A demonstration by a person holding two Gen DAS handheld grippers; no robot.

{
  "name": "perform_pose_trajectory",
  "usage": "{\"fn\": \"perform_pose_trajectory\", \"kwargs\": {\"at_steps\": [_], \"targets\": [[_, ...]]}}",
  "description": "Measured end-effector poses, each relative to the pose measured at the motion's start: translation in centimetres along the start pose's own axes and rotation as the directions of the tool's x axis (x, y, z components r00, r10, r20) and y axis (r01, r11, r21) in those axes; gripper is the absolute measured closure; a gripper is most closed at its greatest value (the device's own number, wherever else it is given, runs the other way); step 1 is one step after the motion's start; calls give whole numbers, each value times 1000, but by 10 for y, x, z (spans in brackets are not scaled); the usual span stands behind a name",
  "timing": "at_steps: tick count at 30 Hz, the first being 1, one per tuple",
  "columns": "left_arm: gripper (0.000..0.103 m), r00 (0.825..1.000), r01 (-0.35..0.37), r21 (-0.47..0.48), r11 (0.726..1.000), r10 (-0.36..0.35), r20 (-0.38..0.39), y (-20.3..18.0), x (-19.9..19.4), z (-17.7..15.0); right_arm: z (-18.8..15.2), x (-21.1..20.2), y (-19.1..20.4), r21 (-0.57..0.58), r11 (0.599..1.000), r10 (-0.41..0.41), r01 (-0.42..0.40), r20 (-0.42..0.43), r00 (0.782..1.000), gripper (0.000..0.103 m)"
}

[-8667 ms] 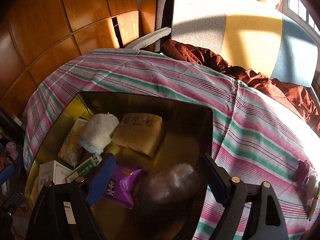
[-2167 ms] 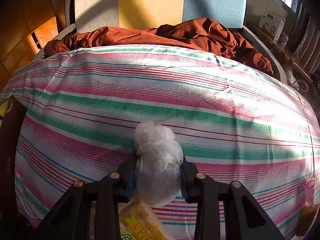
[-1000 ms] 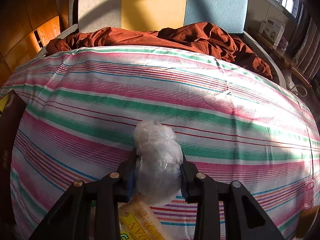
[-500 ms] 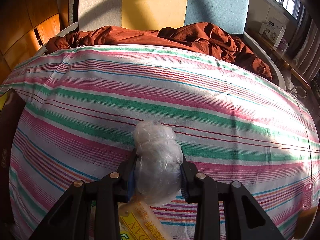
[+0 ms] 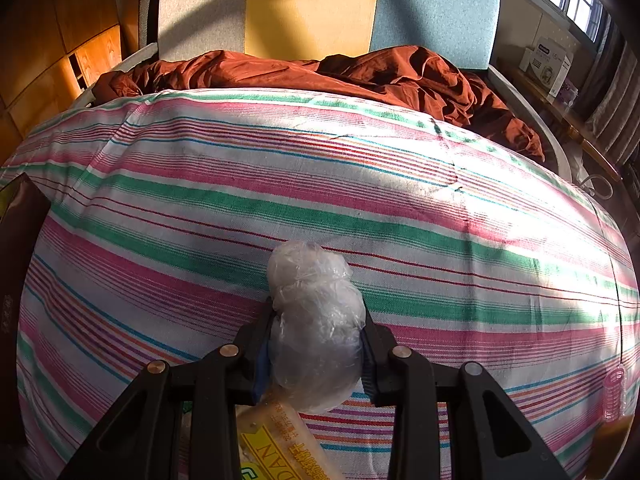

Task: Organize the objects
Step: 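Carry the purple packet into the gold tray and open the left gripper while the right holds the bundle, then lower the clear plastic bundle into the gold tray and open the right gripper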

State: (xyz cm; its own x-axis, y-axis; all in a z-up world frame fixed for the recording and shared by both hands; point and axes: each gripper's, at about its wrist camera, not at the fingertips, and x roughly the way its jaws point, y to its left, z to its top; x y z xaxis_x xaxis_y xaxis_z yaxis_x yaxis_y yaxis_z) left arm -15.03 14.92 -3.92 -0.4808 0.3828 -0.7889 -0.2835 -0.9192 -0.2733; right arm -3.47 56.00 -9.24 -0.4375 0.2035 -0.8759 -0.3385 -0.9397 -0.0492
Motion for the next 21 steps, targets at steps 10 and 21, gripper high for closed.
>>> {"fn": "perform_pose_trajectory", "kwargs": {"at_steps": [10,21], "targets": [[45,995,-39,90,995,30,100,-6,-48,-45,-2,-1,2,-4,1000,-17,17,-3,1000,68],[39,995,-12,201,980,-9,101,-29,-72,-84,-4,-5,5,9,1000,-6,6,-28,1000,69]]}}
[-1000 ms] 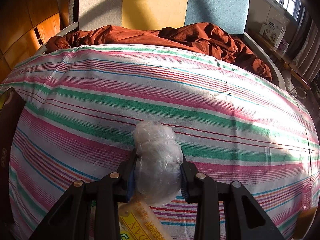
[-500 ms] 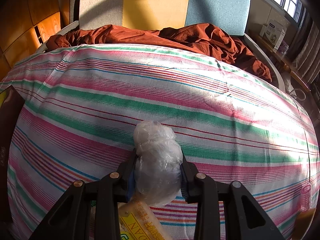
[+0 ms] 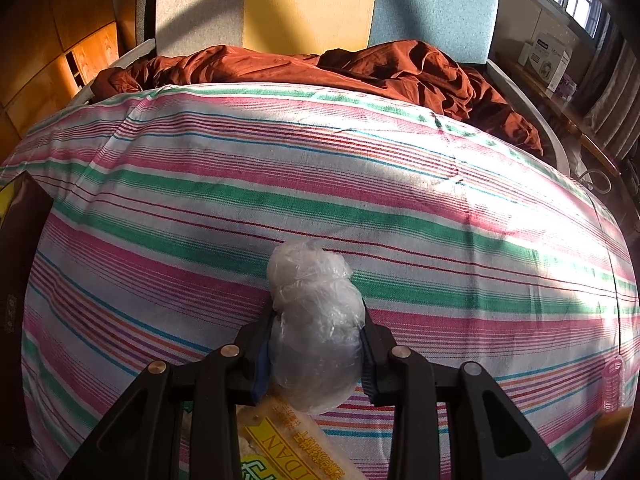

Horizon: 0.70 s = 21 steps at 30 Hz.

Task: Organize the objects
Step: 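Lower the clear plastic bundle into the gold tray and open the right gripper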

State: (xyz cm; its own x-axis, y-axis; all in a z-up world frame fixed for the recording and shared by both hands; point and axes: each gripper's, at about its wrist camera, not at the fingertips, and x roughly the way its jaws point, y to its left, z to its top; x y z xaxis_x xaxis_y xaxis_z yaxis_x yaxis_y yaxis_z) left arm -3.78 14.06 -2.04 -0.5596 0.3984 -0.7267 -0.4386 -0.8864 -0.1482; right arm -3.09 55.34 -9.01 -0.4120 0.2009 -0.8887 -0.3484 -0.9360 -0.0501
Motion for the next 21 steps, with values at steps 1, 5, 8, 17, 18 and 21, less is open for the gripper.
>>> {"fn": "perform_pose_trajectory", "kwargs": {"at_steps": [1,5,8,17,18,21], "targets": [[39,1000,5,2,1000,-5,-5,-1,0,-2,0,0,1,-1,1000,-3,3,0,1000,69],[39,1000,2,7,1000,-2,-10,-4,-1,-6,0,-4,5,-5,1000,-13,13,2,1000,69],[39,1000,-8,20,1000,8,0,-4,-7,-7,1,-14,15,-23,1000,-15,16,35,999,69],[38,998,-23,62,998,20,52,0,-24,-10,7,-61,81,-74,992,113,-103,139,984,69],[38,998,-24,61,998,20,54,1,-25,-10,7,-67,93,-87,988,139,-127,147,979,69],[37,998,-15,47,999,13,53,6,-27,-12,8,-83,129,-124,973,212,-192,170,962,69]]}}
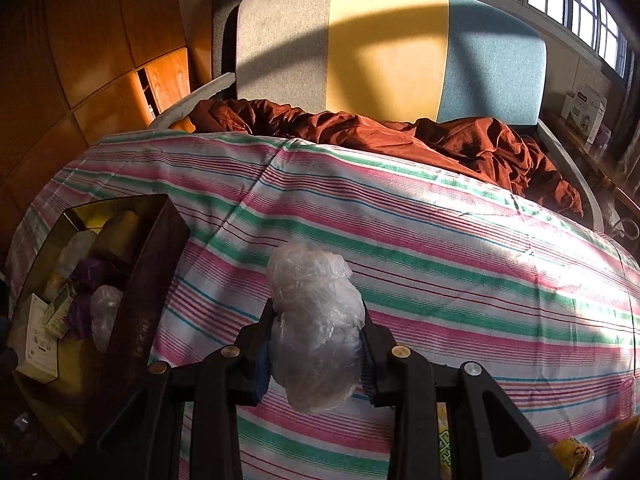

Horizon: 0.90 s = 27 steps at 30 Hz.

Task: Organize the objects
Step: 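Lower the clear plastic bundle into the gold tray and open the right gripper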

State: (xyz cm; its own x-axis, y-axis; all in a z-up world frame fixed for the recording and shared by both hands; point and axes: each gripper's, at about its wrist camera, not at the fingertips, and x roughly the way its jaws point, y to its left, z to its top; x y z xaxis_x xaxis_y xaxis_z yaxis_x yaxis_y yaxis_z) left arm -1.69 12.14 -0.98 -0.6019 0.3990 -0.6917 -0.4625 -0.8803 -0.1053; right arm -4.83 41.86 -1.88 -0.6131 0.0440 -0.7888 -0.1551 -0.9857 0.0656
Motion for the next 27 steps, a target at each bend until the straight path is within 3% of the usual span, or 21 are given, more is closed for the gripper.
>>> {"fn": "perform_pose_trajectory", "kwargs": {"at_steps": [7,16,21,27], "targets": [[37,1000,9,-18,1000,-9,7,10,-7,-6,15,-2,84,-86,988,130,-129,13,991,69],[32,999,5,-76,997,-2,36,33,-19,-9,25,23,137,-94,981,172,-173,-14,985,66],[32,999,6,-99,995,-2,39,41,-21,-10,27,38,145,-83,982,166,-168,-38,985,37],[32,999,0,-112,994,4,37,46,-21,-11,19,36,145,-89,983,161,-164,-38,986,35]]}}
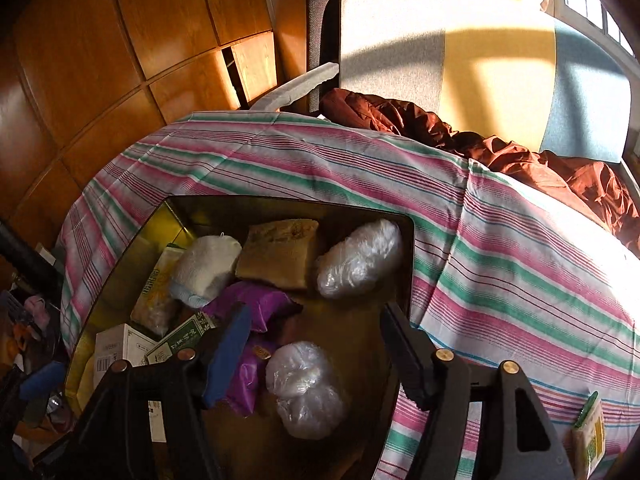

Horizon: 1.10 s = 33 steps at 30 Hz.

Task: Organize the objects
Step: 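Lower the clear plastic bundle into the gold tray and open the right gripper, then move both tools back toward the remaining items on the sheet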

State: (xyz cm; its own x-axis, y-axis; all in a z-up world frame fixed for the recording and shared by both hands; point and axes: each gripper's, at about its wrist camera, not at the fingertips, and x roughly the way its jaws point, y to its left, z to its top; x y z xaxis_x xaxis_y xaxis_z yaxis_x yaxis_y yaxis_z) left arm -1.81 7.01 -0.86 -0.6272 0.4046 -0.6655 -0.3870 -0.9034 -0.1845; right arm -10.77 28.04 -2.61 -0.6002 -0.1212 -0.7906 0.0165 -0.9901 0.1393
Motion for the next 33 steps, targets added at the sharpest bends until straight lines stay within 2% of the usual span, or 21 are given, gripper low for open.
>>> {"fn": "perform_pose_trajectory", "kwargs": {"at_steps": [19,26,33], "targets": [[29,1000,-5,80,997,6,-12,-27,2,-4,-47,-72,-64,97,993,-70,63,68,995,35],[28,1000,13,132,991,-13,-5,-45,1,0,-61,-100,-102,146,980,-146,134,72,987,35],[27,998,55,198,979,-54,-8,-74,4,6,-80,-137,-170,253,936,-270,245,70,960,34]]}}
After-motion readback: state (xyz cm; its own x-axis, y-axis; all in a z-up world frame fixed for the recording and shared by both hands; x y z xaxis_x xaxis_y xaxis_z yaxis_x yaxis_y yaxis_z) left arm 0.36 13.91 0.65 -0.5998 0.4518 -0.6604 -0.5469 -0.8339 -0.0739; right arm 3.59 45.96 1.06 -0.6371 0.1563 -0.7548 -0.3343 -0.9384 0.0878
